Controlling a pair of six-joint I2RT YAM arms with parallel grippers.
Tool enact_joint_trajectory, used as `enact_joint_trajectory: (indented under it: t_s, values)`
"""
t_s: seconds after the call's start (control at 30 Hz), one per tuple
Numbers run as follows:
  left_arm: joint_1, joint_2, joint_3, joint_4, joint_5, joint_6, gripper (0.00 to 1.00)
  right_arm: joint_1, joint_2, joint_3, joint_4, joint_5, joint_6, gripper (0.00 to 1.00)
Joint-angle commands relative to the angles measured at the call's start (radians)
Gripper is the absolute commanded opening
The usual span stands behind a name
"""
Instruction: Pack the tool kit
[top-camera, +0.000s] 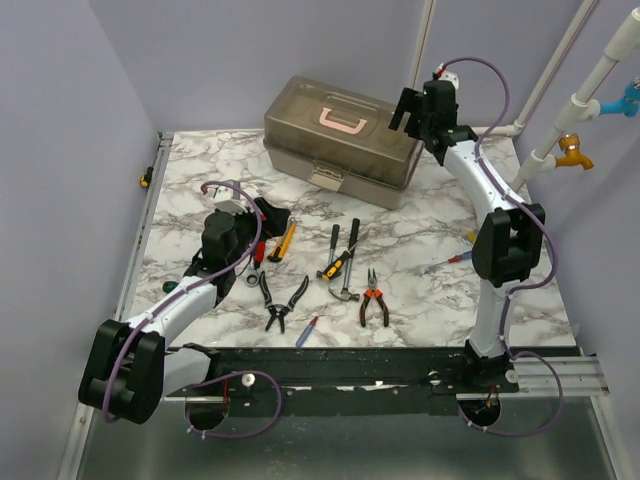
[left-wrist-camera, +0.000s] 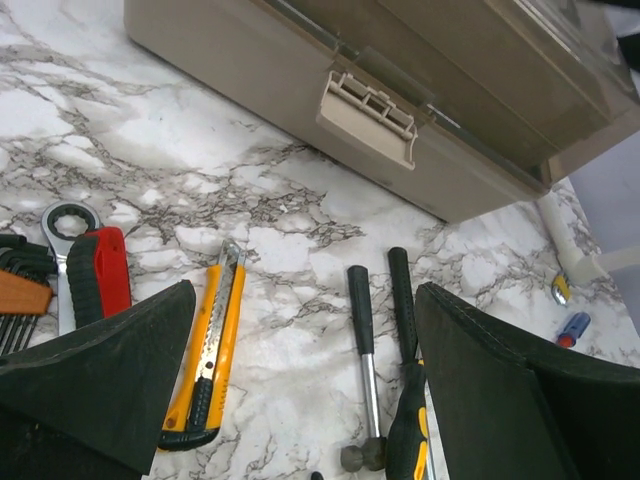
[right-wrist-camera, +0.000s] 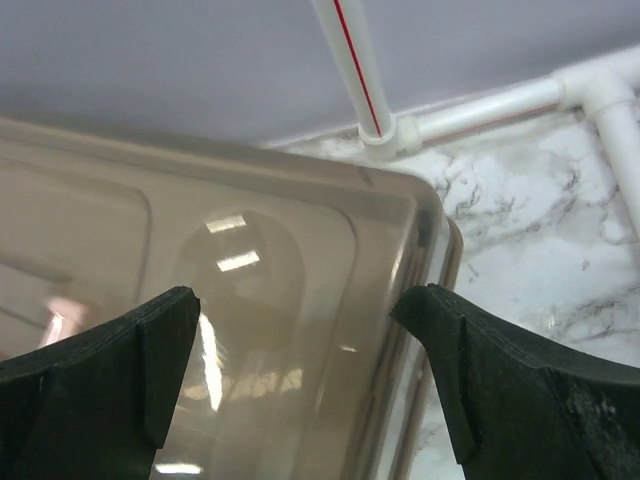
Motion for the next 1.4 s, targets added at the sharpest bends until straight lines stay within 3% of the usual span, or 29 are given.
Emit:
enact_joint_trajectory:
  t_s: [0.0, 0.07, 0.27, 0.4, 0.5, 0.63, 0.83, 1.07, 1.17, 1.37]
  values:
    - [-0.008, 0.0, -0.014, 0.079, 0.017, 0.01, 0.93, 0.112, -0.061, -0.295, -0.059, -0.175, 0.077, 1.0]
    - [-0.006, 0.0, -0.01, 0.075, 0.018, 0.011, 0.93, 0.167, -0.16, -0.456, 0.038, -0.198, 0.143, 1.0]
    - [-0.006, 0.025, 0.008, 0.061, 0.034, 0.005, 0.94, 0.395, -0.381, -0.701, 0.123, 0.014, 0.275, 1.0]
    - [-0.006, 0.033, 0.022, 0.029, 0.015, -0.001, 0.94, 0.415, -0.48, -0.722, 0.095, 0.13, 0.268, 1.0]
    - [-0.006, 0.039, 0.034, 0.006, -0.003, -0.006, 0.95, 0.402, -0.488, -0.618, 0.024, 0.207, 0.177, 1.0]
    - [-0.006, 0.024, 0.039, -0.014, -0.016, -0.015, 0.95, 0.356, -0.417, -0.43, -0.102, 0.134, 0.053, 1.0]
    - [-0.006, -0.002, 0.017, 0.014, -0.04, -0.024, 0.96, 0.322, -0.268, -0.251, -0.135, -0.057, -0.098, 1.0]
    - [-0.007, 0.14, 0.028, 0.212, 0.105, -0.05, 0.98, 0.298, 0.001, -0.009, -0.25, -0.171, -0.139, 1.0]
    - [-0.007, 0.193, 0.039, 0.259, 0.151, -0.05, 0.99, 0.298, 0.025, -0.051, -0.259, -0.236, -0.13, 1.0]
    - [-0.012, 0.297, 0.118, 0.247, 0.242, -0.032, 0.98, 0.298, -0.171, -0.438, -0.019, -0.329, -0.06, 1.0]
